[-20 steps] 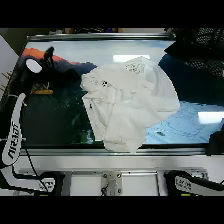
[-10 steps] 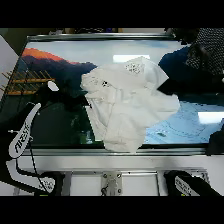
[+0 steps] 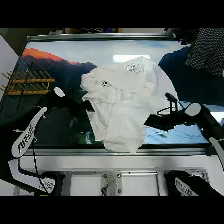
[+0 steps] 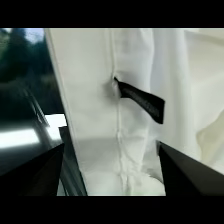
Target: Fold the clothes and pants, and hang the long-sleeved shirts on hangers.
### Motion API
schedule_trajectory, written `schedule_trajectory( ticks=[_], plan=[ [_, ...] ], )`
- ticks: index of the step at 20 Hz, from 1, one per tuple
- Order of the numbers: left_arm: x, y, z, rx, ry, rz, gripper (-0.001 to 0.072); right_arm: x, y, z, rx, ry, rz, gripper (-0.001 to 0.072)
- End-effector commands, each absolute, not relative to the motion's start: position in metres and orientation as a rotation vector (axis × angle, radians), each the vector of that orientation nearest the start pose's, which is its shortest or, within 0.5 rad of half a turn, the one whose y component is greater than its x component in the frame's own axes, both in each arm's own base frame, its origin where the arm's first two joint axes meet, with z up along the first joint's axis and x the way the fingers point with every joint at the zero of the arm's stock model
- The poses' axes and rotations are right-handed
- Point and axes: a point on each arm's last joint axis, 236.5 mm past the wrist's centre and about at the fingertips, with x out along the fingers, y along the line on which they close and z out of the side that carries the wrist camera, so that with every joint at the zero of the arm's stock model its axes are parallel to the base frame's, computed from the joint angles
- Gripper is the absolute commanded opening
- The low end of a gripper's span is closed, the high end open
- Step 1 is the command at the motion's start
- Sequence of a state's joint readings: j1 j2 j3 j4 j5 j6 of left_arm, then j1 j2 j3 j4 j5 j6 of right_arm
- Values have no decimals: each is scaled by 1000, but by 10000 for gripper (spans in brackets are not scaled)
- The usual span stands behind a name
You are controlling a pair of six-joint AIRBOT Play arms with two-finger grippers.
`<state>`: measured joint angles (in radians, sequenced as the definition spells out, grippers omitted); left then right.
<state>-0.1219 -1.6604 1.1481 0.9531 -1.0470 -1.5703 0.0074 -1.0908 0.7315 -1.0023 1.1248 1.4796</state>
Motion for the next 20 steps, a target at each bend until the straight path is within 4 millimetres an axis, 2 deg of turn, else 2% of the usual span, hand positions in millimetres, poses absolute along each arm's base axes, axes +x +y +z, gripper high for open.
schedule_trajectory(
  ticks=[1, 5, 6, 7, 8, 12, 14, 15, 16, 17, 18, 20],
  plan=[
    [380, -185, -110, -544, 1531, -298, 615, 260, 133, -62, 483, 1478, 308, 616],
    [371, -200, -122, -528, 1566, -304, 612, 254, 149, -74, 507, 1533, 330, 616],
    [371, -202, -121, -524, 1563, -309, 431, 253, 153, -78, 508, 1542, 333, 616],
    [372, -202, -119, -523, 1557, -311, 126, 254, 155, -82, 506, 1546, 332, 616],
    [373, -202, -116, -521, 1547, -314, 7, 254, 159, -87, 501, 1549, 332, 616],
    [377, -201, -89, -488, 1489, -358, 7, 252, 174, -108, 479, 1582, 335, 615],
    [371, -204, -74, -456, 1477, -403, 7, 254, 175, -114, 477, 1579, 327, 607],
    [367, -208, -67, -436, 1477, -430, 6, 255, 175, -115, 476, 1573, 325, 466],
    [363, -210, -63, -417, 1475, -444, 7, 257, 175, -115, 476, 1567, 323, 234],
    [360, -209, -62, -374, 1474, -449, 7, 258, 175, -115, 476, 1563, 322, 65],
    [355, -209, -61, -321, 1478, -456, 7, 259, 175, -115, 471, 1555, 326, 14],
    [343, -210, -59, -234, 1494, -472, 7, 268, 174, -110, 472, 1532, 325, 13]
  ],
)
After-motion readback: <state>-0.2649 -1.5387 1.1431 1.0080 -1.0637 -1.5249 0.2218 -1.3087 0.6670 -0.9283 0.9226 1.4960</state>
